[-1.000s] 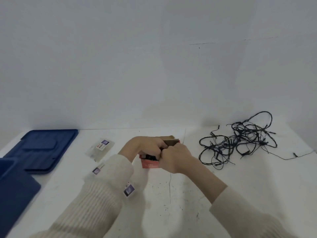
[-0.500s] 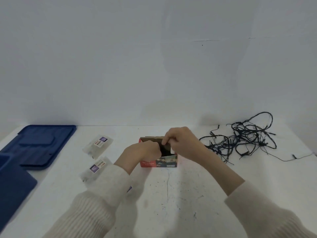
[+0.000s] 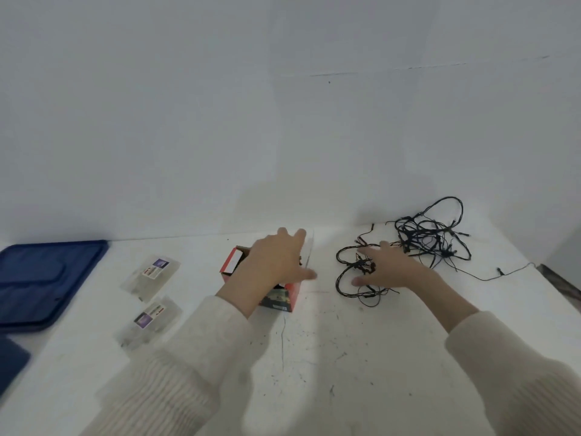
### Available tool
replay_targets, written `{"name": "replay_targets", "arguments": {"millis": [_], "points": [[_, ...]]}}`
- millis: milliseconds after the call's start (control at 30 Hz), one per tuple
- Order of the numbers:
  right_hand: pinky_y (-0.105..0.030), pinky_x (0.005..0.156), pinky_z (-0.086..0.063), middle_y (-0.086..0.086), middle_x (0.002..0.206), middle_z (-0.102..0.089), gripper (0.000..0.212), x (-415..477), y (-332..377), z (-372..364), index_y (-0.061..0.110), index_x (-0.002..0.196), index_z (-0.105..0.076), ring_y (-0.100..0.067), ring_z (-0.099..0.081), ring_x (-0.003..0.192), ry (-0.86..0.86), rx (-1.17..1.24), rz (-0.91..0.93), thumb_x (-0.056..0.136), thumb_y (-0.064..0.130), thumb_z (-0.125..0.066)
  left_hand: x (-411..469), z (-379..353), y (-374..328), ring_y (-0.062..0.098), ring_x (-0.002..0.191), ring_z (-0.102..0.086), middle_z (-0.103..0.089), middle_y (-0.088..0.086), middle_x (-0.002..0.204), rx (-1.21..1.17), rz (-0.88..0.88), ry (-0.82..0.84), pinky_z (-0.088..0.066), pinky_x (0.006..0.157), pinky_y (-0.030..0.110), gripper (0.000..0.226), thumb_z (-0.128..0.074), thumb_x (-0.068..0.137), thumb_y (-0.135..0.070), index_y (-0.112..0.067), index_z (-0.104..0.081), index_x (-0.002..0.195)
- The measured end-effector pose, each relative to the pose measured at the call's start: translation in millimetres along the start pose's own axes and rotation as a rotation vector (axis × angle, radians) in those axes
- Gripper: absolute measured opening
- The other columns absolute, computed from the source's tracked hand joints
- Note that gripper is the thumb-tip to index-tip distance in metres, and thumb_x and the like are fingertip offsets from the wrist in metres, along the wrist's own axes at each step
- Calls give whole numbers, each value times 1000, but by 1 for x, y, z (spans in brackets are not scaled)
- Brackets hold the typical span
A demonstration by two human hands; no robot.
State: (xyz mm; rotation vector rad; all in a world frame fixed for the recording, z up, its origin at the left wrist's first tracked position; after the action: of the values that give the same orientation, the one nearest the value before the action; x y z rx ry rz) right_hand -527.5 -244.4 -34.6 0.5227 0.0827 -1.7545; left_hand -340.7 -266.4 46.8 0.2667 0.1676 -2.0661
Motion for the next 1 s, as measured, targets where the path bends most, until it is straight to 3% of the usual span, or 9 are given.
{"name": "replay_targets", "arguments": {"millis": [67, 200, 333, 467, 567, 633, 733, 900, 1000], "points": [[-38, 97, -39, -12, 131, -39, 61, -1, 3, -5, 23, 136, -40, -31, -33, 126, -87, 15, 40, 81, 35, -65, 1, -9, -4, 28, 88, -54, -42, 12, 119, 22, -6, 64, -41, 68, 30, 48, -65, 83, -27, -10, -43, 121], [-28, 75, -40, -8, 113, -54, 28, -7, 11, 1, 15, 113, -58, -25, -49, 110, -261, 30, 108, 85, 12, -56, 10, -5, 13, 27, 82, -54, -41, 16, 119, 1, 97, -34, -44, 68, 30, 30, -55, 87, -5, -4, -48, 116], [-25, 64, -39, -1, 90, -64, 17, -29, 14, 40, 19, 100, -68, -20, -57, 80, -388, 224, 117, 86, 22, -58, 18, 1, 21, 29, 113, -46, -41, 14, 128, 20, 103, -120, -45, 84, 33, 48, -57, 89, -22, -13, -40, 133], [-22, 59, -40, -7, 72, -67, 15, -70, 25, 110, 17, 87, -72, -15, -51, 64, -422, 532, 280, 87, 28, -61, 10, 34, -35, 10, 128, -41, -47, -6, 138, -662, -245, -70, -36, 103, 29, 70, -69, 78, -46, -33, -35, 138], [-22, 65, -39, -4, 73, -69, 16, -108, 31, 169, 25, 86, -73, -15, -55, 69, -507, 662, 384, 90, 31, -58, 7, 75, -64, 12, 98, -64, -67, -1, 105, -1045, -337, -196, -48, 90, 28, 45, -66, 85, -30, -24, -48, 125], [-24, 69, -41, -6, 85, -72, 20, -127, 22, 204, 24, 85, -72, -23, -62, 78, -632, 671, 358, 90, 33, -55, 4, 102, -65, 21, 67, -67, -69, 6, 80, -1230, -329, -281, -54, 68, 31, 23, -58, 91, -19, -15, -55, 114], [-18, 66, -44, -6, 86, -72, 20, -151, -1, 241, 19, 80, -69, -19, -62, 70, -748, 819, 314, 91, 25, -53, -5, 132, -53, 14, 54, -62, -70, 7, 78, -1236, -326, -320, -49, 50, 21, 19, -51, 96, -20, -11, -63, 108], [-30, 62, -57, -17, 84, -68, 14, -163, -3, 248, 9, 90, -60, -27, -67, 67, -424, 1282, 383, 95, 17, -50, -22, 162, -82, 13, 89, -66, -71, 2, 102, -1164, -460, -235, -55, 78, 24, 31, -58, 90, -33, -21, -58, 119], [-35, 59, -58, -21, 82, -65, 10, -170, 10, 256, 6, 87, -54, -32, -67, 72, -367, 1476, 455, 94, 11, -49, -31, 160, -131, 11, 102, -65, -69, 0, 112, -1170, -541, -93, -52, 90, 29, 44, -59, 87, -42, -29, -45, 127]]}}
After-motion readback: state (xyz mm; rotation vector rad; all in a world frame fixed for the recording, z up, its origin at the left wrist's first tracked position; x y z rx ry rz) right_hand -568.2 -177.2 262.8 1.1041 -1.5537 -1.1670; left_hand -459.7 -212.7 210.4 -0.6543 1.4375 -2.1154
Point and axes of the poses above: each hand's wrist, its own x-axis towards the middle knuckle, its own z-axis out of the back of the hand, y = z × x, the point moved 7 cm from there along x, towards the middle knuckle
